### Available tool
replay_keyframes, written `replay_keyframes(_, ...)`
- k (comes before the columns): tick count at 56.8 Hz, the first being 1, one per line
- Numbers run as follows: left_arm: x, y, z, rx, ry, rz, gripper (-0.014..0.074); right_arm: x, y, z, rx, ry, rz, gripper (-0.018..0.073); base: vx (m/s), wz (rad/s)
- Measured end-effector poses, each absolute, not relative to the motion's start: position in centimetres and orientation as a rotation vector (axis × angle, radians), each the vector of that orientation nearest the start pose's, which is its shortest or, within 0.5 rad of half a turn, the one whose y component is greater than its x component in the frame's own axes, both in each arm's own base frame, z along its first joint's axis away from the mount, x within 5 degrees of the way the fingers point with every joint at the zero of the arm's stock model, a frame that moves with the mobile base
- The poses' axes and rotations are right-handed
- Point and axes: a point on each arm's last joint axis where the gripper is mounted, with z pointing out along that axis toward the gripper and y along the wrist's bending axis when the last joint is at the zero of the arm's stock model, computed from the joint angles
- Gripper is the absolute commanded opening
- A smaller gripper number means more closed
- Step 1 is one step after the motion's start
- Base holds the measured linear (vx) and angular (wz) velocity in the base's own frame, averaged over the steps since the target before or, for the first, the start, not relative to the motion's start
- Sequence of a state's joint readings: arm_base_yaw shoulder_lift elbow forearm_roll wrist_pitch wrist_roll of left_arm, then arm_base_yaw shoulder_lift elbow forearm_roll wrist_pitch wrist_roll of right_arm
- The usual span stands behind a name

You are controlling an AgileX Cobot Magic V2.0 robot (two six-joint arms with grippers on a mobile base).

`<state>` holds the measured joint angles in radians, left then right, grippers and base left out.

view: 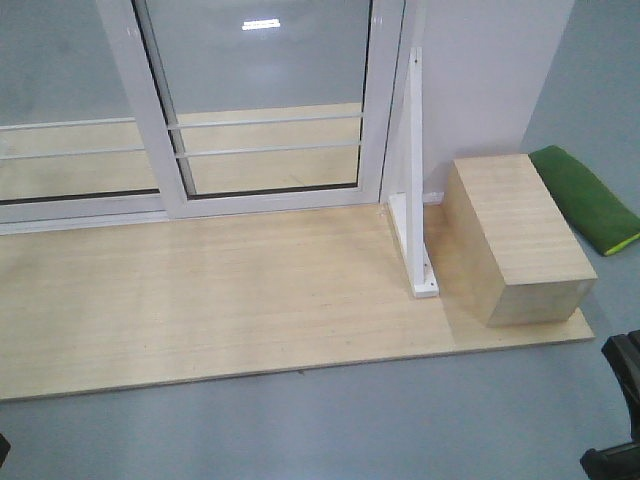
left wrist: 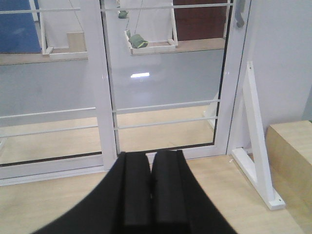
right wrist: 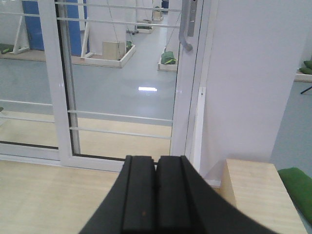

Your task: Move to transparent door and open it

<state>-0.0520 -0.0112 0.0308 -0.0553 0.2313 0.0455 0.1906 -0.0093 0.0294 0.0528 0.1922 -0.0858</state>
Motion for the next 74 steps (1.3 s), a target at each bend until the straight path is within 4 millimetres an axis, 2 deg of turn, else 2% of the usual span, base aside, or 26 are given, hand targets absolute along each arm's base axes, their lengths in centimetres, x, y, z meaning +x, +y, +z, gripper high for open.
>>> replay_keyframes(47, 5.55, -0.40, 18.24, 0.047, 1.734, -0.055, -0.0006, 5.50, 1.16, 18.63, -0.198, 1.686, 0.126, -0.0001, 0.50, 0.06)
replay_keyframes(74, 5.55, -0.40, 18.24, 0.047, 1.734, -0.055, -0.0006, 5.50, 1.16, 18.63, -0.198, 1.686, 0.126, -0.0001, 0.36, 0.03)
